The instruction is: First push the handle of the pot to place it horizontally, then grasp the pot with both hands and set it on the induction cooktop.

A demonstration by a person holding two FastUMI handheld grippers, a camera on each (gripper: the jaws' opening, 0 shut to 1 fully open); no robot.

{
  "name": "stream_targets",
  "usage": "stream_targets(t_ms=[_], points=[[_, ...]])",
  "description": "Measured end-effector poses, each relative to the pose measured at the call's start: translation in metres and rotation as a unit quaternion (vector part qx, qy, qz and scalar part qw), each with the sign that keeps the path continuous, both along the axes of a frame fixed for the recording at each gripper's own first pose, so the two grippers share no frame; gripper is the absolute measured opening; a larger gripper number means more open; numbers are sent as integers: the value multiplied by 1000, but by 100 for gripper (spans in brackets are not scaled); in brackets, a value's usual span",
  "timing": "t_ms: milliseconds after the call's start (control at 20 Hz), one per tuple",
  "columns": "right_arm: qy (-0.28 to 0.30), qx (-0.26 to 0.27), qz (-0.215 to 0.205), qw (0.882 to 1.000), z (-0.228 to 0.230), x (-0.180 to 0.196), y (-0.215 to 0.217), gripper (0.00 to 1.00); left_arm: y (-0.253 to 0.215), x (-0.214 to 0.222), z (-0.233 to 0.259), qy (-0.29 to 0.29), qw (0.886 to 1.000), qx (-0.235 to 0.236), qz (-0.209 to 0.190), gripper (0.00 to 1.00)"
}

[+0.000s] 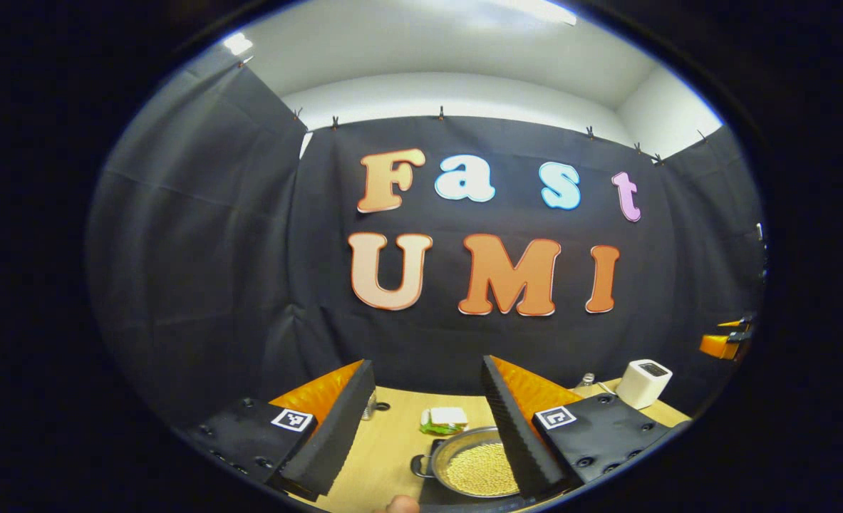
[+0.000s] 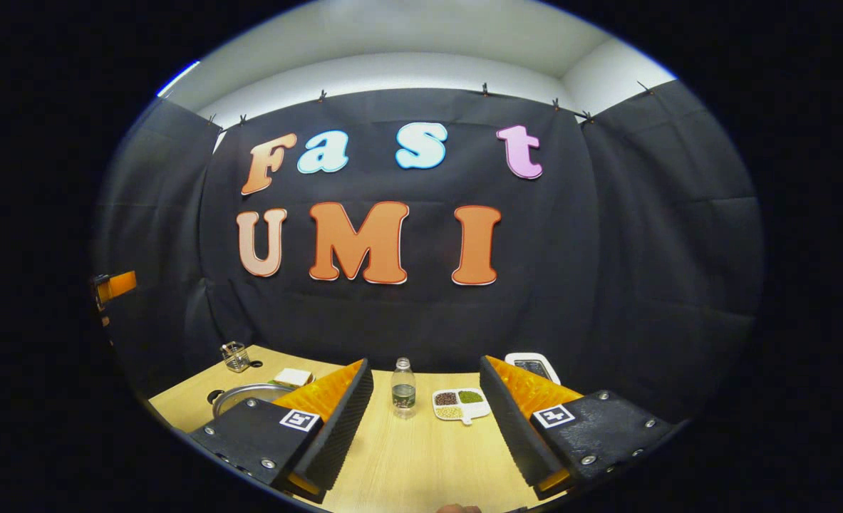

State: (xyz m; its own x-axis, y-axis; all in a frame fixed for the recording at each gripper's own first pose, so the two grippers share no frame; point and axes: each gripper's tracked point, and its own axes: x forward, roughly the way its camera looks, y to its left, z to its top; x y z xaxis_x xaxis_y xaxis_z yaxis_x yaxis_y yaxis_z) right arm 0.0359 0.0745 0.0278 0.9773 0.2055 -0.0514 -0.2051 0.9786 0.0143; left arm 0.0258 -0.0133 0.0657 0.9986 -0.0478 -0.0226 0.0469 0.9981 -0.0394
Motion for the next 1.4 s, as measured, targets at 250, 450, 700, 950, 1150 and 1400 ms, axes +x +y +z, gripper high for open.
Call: stream_targets(t_ms=[250, 450, 700, 950, 1150, 1400], points=[[-35, -4, -31, 999, 27, -23, -58, 93, 29, -30, 19, -18, 999, -13, 33, 100], [-47, -2, -55, 997, 38, -39, -84, 93, 35, -28, 17, -10, 999, -22, 41, 100], [-48, 2, -77, 996, 36, -46, -105, 93, 19, -26, 18, -9, 999, -32, 24, 99], [-43, 14, -69, 997, 34, -48, -101, 93, 13, -25, 20, -9, 999, -35, 18, 99], [-45, 12, -71, 996, 29, -47, -103, 93, 13, -25, 19, -11, 999, -28, 18, 99], [-40, 10, -68, 997, 24, -45, -95, 99, 12, -22, 16, -6, 999, -28, 15, 99]])
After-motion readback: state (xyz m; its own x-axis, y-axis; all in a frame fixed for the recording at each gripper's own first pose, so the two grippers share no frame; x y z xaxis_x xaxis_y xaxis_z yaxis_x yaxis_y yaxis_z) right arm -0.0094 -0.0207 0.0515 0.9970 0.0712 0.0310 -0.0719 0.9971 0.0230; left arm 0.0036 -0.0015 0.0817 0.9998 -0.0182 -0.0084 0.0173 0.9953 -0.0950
